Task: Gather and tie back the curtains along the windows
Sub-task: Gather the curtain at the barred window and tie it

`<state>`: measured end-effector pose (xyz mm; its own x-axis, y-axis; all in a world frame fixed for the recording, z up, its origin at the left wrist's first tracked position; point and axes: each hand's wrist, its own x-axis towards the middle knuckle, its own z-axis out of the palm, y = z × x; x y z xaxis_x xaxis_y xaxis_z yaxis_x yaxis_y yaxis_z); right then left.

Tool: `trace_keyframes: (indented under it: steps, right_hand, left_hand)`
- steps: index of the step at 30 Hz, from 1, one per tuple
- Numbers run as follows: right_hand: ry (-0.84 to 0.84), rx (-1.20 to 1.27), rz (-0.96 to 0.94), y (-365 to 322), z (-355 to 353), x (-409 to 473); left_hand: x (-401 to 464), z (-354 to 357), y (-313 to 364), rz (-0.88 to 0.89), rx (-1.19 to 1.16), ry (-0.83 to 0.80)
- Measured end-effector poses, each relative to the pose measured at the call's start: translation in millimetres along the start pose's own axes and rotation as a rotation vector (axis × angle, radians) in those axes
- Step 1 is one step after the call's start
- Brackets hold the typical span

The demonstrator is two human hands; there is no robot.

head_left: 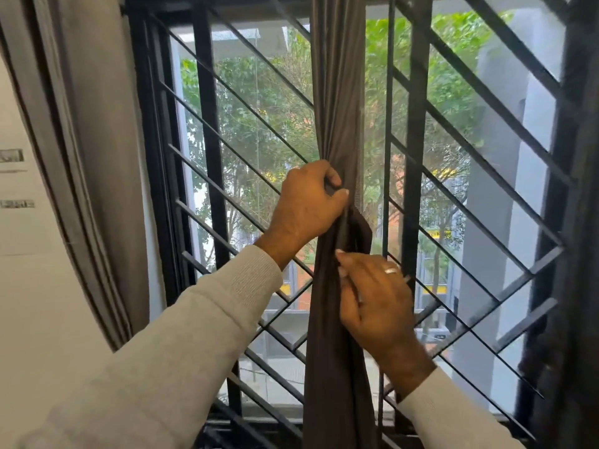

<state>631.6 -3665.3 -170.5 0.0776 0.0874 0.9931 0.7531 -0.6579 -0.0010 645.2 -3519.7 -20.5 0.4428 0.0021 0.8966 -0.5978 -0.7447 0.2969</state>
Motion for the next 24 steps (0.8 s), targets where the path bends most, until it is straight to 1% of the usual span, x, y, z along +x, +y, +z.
trace_keyframes:
  steps: [2, 3, 4, 6, 7, 8, 12, 15, 18, 20, 22, 23, 24]
  right_hand:
    - [0.137, 0.039, 0.151, 1, -6, 8]
    - [0.175, 0.054, 0.246, 4, -9, 16]
    - [0.173, 0.098, 0.359, 7, -11, 25]
    - [0.095, 0.248, 0.602, 14, -12, 43]
    - [0.059, 0.304, 0.681, 17, -12, 48]
    - [0.039, 0.339, 0.705, 19, -12, 53]
    - [0.027, 0.427, 0.675, 20, -9, 61]
    - [-0.061, 0.494, 0.727, 18, -7, 69]
    - [-0.15, 0.521, 0.683, 18, -9, 75]
    - [-0.16, 0.548, 0.664, 19, -10, 76]
    - [-0.121, 0.521, 0.688, 23, -10, 78]
    - [-0.098, 0.501, 0.696, 25, -10, 80]
    - [-0.082, 0.492, 0.701, 28, -10, 82]
  left_hand:
    - [1, -1, -2, 0.0, -0.001, -0.011]
    - [1, -2, -2, -0.001, 0.002, -0.015]
    - [0, -2, -2, -0.001, 0.0, -0.018]
    - [0, -1, -2, 0.003, -0.011, -0.019]
    - [0, 0, -1, 0.008, -0.011, -0.019]
    - [0, 1, -1, 0.017, -0.005, -0.019]
    - [-1, 6, 0, 0.048, 0.008, -0.026]
    - [1, 5, 5, 0.068, -0.017, -0.013]
    - [3, 5, 8, -0.004, -0.092, -0.046]
    - [2, 2, 9, -0.084, -0.258, -0.144]
    - [2, -5, 4, -0.183, -0.531, -0.325]
    - [2, -9, 2, -0.224, -0.643, -0.425]
    - [3, -13, -1, -0.236, -0.706, -0.502]
